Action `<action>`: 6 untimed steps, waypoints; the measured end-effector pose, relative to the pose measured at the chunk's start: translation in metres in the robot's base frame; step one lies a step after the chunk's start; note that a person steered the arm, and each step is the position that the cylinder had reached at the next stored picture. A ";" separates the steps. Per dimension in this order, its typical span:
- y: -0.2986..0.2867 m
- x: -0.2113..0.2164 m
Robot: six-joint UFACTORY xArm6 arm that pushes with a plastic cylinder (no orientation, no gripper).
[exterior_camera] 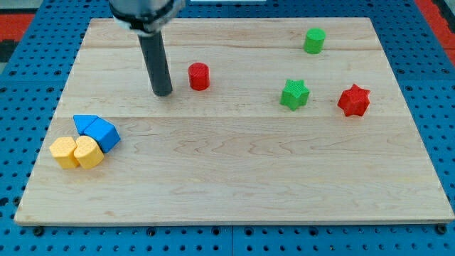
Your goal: Push the green circle to the top right
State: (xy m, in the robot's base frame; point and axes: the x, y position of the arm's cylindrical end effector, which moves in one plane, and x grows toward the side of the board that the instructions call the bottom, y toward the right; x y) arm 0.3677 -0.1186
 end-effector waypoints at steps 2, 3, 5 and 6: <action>0.054 -0.039; 0.107 -0.009; 0.085 -0.028; 0.114 -0.070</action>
